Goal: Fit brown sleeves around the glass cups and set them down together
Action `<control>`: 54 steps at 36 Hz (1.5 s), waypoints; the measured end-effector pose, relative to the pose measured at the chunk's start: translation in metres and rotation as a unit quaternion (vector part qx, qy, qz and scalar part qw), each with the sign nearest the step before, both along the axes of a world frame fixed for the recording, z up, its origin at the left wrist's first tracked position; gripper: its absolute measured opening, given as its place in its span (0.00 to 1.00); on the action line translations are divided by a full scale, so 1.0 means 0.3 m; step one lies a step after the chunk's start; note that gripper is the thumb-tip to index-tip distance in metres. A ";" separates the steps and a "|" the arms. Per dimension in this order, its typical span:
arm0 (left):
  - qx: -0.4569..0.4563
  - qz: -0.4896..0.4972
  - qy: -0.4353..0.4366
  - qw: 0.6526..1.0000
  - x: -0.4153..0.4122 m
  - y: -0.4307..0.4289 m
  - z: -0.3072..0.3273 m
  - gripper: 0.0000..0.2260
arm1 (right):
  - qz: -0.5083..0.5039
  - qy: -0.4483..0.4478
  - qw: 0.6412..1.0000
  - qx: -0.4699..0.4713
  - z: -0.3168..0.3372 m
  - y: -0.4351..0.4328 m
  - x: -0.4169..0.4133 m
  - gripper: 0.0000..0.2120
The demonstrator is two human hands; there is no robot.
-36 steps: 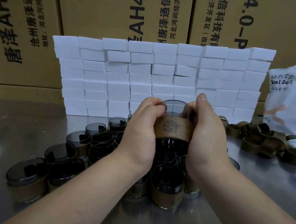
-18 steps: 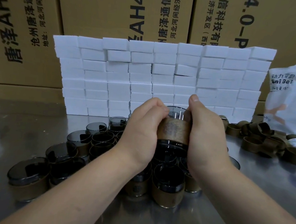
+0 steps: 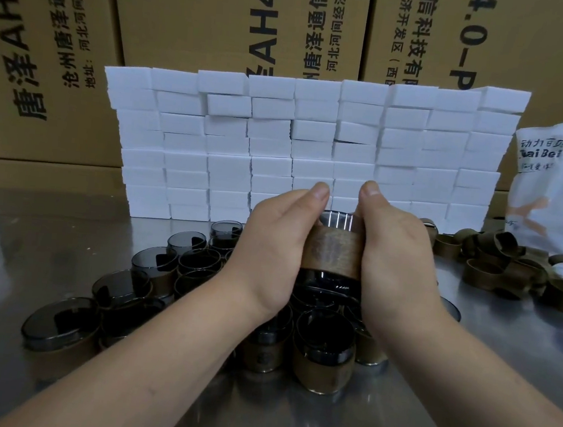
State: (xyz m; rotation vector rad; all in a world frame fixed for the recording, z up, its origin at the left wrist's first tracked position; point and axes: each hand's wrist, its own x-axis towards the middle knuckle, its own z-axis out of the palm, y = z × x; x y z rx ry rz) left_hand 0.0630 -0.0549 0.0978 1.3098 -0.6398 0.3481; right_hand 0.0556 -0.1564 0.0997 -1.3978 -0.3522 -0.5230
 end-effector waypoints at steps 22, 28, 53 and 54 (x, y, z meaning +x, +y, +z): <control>-0.118 0.094 0.129 0.980 0.047 0.024 0.044 0.23 | 0.071 -0.071 0.989 -0.110 -0.006 0.016 0.040 0.13; -0.120 0.047 0.153 0.980 0.046 0.041 0.055 0.27 | -0.006 -0.154 0.943 -0.297 -0.056 0.012 0.051 0.39; 0.142 0.230 -0.224 0.936 0.036 0.028 -0.023 0.14 | -0.067 -0.140 0.954 -0.258 -0.080 0.019 0.040 0.35; 0.138 0.237 -0.228 0.934 0.038 0.028 -0.025 0.14 | -0.066 -0.138 0.954 -0.256 -0.081 0.021 0.040 0.35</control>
